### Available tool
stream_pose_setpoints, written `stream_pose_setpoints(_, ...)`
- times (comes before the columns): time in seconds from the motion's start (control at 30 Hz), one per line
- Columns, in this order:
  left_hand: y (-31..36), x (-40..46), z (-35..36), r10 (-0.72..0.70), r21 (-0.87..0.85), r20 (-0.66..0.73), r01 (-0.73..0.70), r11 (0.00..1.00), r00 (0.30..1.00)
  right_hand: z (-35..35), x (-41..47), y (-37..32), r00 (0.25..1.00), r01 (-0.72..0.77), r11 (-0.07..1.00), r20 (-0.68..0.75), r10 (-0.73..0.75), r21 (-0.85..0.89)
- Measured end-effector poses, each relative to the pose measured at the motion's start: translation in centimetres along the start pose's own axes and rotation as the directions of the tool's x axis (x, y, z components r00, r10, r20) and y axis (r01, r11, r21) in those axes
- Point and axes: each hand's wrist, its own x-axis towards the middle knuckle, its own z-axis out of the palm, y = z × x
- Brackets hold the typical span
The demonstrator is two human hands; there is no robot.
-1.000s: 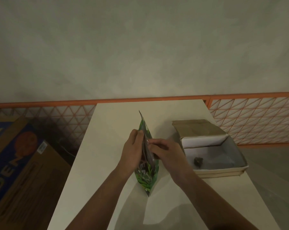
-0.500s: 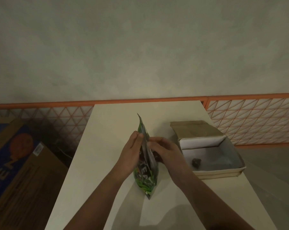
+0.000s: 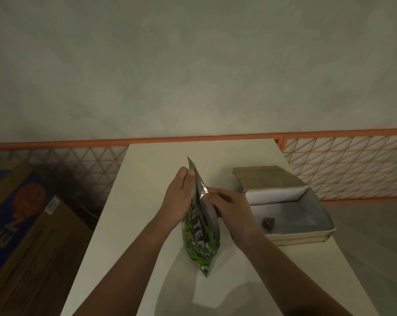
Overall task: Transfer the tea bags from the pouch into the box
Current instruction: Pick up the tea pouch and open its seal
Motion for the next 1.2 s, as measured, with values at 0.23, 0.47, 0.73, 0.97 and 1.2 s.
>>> stream_pose_setpoints(0.23, -0.1, -0.3, -0.1, -0.033, -0.066, 0.071, 0.038, 0.997, 0.997, -0.6, 0.8, -0.2, 0.996, 0.061, 0.989, -0.05, -0.068, -0.136)
stream_pose_setpoints(0.47, 0.0, 0.0, -0.9, 0.004, 0.024, -0.057, -0.002, 1.0, 0.998, -1.8, 3.0, -0.9, 0.978, 0.145, 0.941, -0.098, -0.182, -0.306)
stream_pose_setpoints(0.73, 0.6, 0.6, -1.9, -0.02, 0.127, -0.073, 0.029, 0.992, 0.997, -2.5, 3.2, -1.3, 0.951, 0.199, 0.893, -0.139, -0.275, -0.405)
stream_pose_setpoints(0.97, 1.9, -1.4, -2.1, -0.141, 0.161, -0.01, 0.141, 0.977, 0.99, -2.7, 2.5, -1.3, 0.973, 0.193, 0.88, -0.03, -0.229, -0.435)
stream_pose_setpoints(1.2, 1.9, -1.1, -5.1, -0.126, 0.121, -0.175, 0.149, 0.981, 0.976, -5.3, 1.9, -1.1, 0.96, 0.135, 0.885, -0.162, -0.228, -0.445)
